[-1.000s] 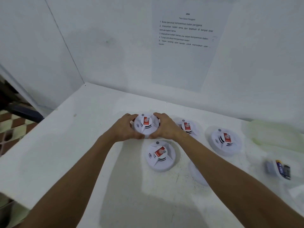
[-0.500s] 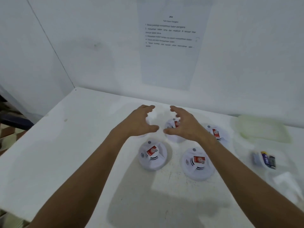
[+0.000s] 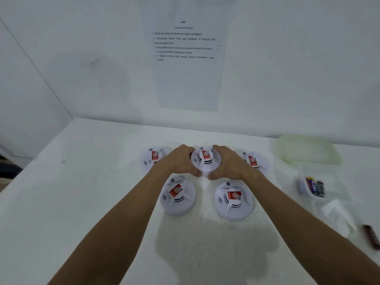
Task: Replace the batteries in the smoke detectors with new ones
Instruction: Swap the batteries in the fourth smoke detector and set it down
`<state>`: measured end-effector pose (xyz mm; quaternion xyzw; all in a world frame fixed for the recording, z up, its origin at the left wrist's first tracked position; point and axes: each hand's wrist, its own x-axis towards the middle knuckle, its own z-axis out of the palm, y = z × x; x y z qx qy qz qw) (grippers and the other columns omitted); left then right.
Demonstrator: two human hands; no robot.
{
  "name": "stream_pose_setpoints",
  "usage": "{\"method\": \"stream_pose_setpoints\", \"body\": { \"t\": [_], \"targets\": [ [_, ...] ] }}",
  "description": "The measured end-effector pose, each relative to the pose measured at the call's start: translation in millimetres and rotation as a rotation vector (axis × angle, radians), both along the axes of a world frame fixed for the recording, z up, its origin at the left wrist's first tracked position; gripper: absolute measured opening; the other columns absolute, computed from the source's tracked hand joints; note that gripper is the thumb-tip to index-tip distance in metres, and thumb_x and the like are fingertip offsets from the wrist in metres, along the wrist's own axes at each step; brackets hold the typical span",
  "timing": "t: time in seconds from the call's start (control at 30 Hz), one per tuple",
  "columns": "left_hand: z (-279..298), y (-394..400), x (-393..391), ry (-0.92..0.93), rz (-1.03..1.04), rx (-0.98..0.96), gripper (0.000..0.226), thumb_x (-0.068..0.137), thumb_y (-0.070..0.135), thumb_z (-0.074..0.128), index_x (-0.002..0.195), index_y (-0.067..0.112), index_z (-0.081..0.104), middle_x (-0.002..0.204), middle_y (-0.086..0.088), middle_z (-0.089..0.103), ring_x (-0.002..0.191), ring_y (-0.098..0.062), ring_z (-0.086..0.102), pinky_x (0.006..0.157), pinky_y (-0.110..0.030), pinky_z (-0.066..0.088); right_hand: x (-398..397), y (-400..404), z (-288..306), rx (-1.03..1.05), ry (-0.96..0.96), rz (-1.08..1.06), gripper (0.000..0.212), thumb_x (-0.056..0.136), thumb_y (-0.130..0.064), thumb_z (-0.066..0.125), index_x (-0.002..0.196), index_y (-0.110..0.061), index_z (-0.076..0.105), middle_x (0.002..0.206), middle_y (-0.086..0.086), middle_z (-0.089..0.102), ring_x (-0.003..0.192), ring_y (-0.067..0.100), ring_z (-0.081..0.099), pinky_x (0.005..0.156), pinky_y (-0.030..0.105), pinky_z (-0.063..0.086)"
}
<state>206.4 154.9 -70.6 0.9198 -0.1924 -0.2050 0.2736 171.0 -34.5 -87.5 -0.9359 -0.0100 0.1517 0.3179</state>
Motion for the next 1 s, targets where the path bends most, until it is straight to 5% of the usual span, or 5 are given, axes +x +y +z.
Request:
{"method": "stream_pose_setpoints", "body": {
  "t": [0.1,0.23,0.4,0.77,1.0],
  "targets": [
    [2.4,0.1,-3.1,-0.015,0.002,-0.019,0.047,0.057,0.024,0.090,0.095,0.011,0.066,0.093,-0.005,0.070,0.083,-0.022,0.064,0.072,-0.031,0.050,3.1,-1.1,-5.2,-0.005,-0.049,0.030,0.110,0.040,-0.057,0.079,0.134,-0.010,0.046,0.124,0.005,0.055,0.118,0.023,0.052,0.097,0.035,0.043],
    [22.4,3.0,-20.0,-0.093,0.057,-0.149,0.073,0.057,0.021,0.090,0.122,0.021,0.057,0.109,0.005,0.066,0.092,-0.017,0.064,0.083,-0.033,0.054,-11.6,8.0,20.6,0.087,-0.146,0.062,0.109,0.066,-0.019,0.088,0.153,-0.021,0.022,0.119,0.000,0.038,0.114,0.014,0.042,0.089,0.025,0.036],
    [59.6,12.2,-71.9,-0.068,0.174,-0.429,0.083,0.073,0.016,0.082,0.141,0.033,0.038,0.112,0.014,0.063,0.083,0.001,0.066,0.067,-0.015,0.055,-38.5,6.1,50.9,0.264,-0.216,0.140,0.102,0.067,-0.013,0.088,0.145,-0.028,0.025,0.118,-0.002,0.048,0.103,0.016,0.055,0.077,0.017,0.048],
    [82.6,-11.1,-164.4,0.060,0.168,-0.579,0.056,0.087,0.014,0.070,0.137,0.029,0.051,0.121,0.009,0.067,0.100,-0.009,0.069,0.084,-0.021,0.054,-121.0,-44.9,76.9,0.797,-0.084,0.272,0.094,0.057,0.010,0.082,0.138,-0.015,0.040,0.132,0.011,0.054,0.120,0.030,0.057,0.090,0.048,0.056],
    [84.3,-33.6,-191.0,-0.041,0.220,-0.543,0.066,0.067,0.015,0.088,0.125,0.030,0.059,0.113,0.007,0.067,0.084,-0.019,0.071,0.078,-0.039,0.060,-147.2,-65.5,69.0,0.795,-0.100,0.273,0.098,0.060,0.000,0.082,0.142,-0.027,0.034,0.135,-0.009,0.053,0.125,0.011,0.053,0.091,0.028,0.053]
  ]
}}
